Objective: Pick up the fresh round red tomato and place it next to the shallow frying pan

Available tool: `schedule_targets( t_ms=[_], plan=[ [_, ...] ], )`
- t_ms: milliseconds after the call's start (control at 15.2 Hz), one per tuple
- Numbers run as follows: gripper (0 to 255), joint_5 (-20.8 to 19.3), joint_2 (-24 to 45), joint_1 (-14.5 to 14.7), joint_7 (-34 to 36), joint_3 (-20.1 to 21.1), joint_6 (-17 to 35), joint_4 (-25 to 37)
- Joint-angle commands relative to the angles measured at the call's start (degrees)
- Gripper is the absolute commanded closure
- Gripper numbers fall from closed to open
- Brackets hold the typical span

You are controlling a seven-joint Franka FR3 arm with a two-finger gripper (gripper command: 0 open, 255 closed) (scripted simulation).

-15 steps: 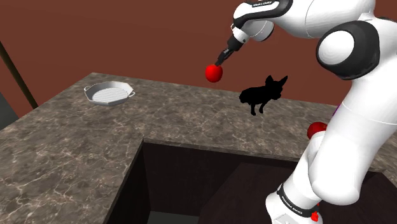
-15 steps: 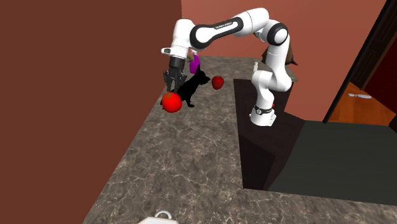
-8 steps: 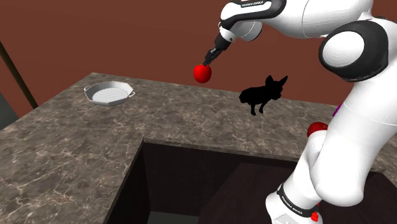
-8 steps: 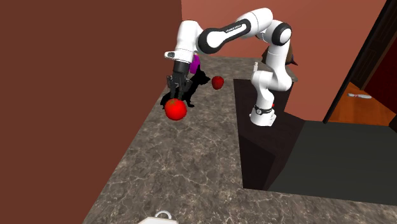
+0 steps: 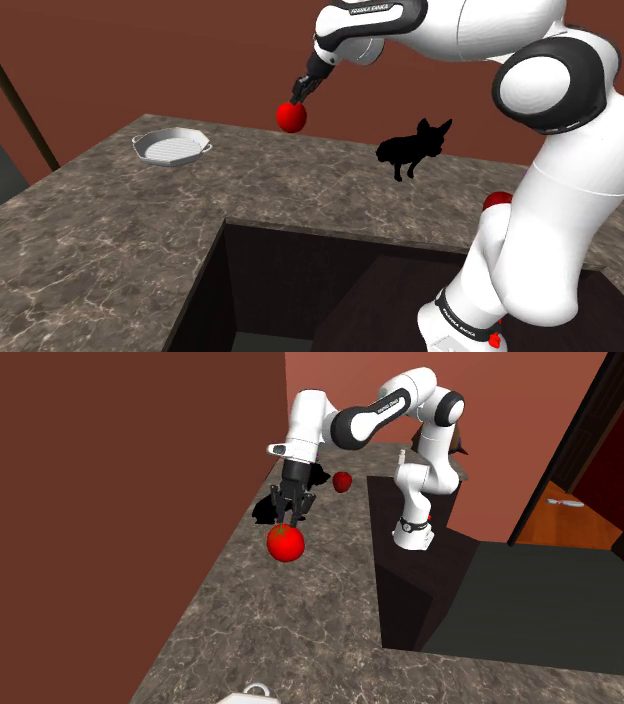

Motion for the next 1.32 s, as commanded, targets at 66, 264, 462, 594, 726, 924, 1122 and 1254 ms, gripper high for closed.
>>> schedule_targets(
  t_ms=[66, 264, 462, 594, 726, 924, 1122, 1254],
  plan=[
    [255, -0.59, 1.95, 1.85, 3.83, 1.31, 0.52, 2.18],
    [255, -0.97, 4.42, 3.57, 7.39, 2.44, 0.66, 5.03],
    [255, -1.22, 7.37, 5.09, 10.83, 3.47, 0.4, 8.63],
    [255, -1.31, 9.6, 5.98, 13.07, 4.1, -0.02, 11.48],
    [255, -1.35, 12.06, 6.76, 15.28, 4.68, -0.65, 14.74],
    [255, -1.33, 16.21, 7.64, 18.57, 5.53, -2.06, 20.51],
    [255, -1.2, 21.05, 8.13, 21.86, 6.32, -4.13, 27.62],
    [255, -1.04, 24.8, 8.15, 24.12, 6.82, -6.02, 33.41]
  ],
)
